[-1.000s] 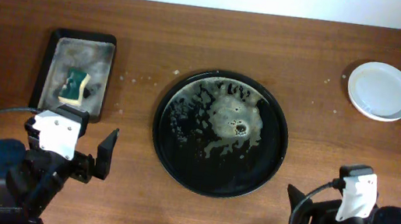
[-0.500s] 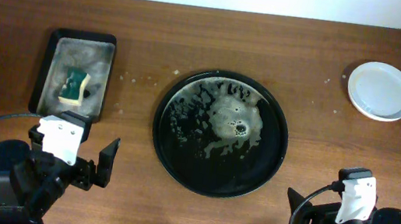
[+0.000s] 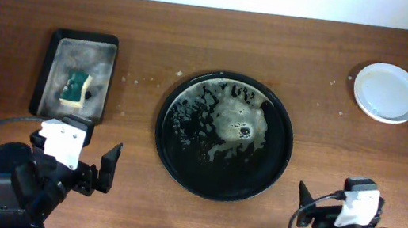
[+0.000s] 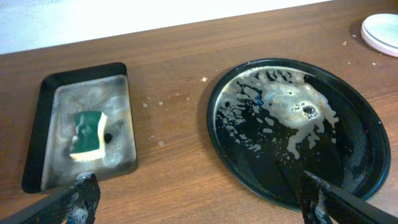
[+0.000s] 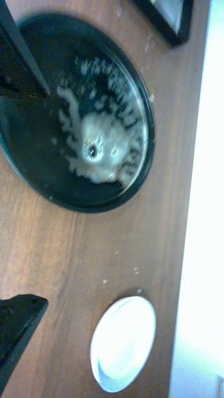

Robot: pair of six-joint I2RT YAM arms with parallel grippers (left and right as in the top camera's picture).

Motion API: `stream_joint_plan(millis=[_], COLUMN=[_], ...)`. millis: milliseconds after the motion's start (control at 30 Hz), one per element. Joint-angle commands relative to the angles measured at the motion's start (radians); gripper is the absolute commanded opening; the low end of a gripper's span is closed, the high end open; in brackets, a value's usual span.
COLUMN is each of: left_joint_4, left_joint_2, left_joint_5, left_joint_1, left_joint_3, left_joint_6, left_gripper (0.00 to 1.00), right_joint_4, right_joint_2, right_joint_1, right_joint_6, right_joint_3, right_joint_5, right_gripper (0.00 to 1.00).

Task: Clean dirty plates on tray and stack at the side

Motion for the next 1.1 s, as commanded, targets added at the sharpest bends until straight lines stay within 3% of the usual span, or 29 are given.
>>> stream_joint_plan(millis=[0, 133, 400, 1067], left_joint_4=[-0.006, -0.006, -0.006, -0.009], left_joint_2=[0.0, 0.0, 0.0, 0.0], left_joint_5=[-0.006, -0.006, -0.006, -0.006], left_joint_1=[-0.004, -0.004, -0.004, -0.004], left_joint_3=[-0.002, -0.002, -0.002, -0.002], left_joint_6=[0.009, 0.009, 0.009, 0.009], left_gripper=[0.99, 0.99, 0.99, 0.99], right_joint_4=[0.122, 0.293, 0.415, 0.431], right_joint_2=[-0.101, -0.213, -0.245, -0.245], right_joint_1=[-0.022, -0.023, -0.023, -0.021], right_joint_6=[-0.021, -0.021, -0.021, -0.021], right_joint_3=[-0.192, -0.373, -0.513, -0.524], right_joint_5=[0.001, -0.045, -0.056, -0.056], right_gripper=[0.99, 0.99, 0.99, 0.99])
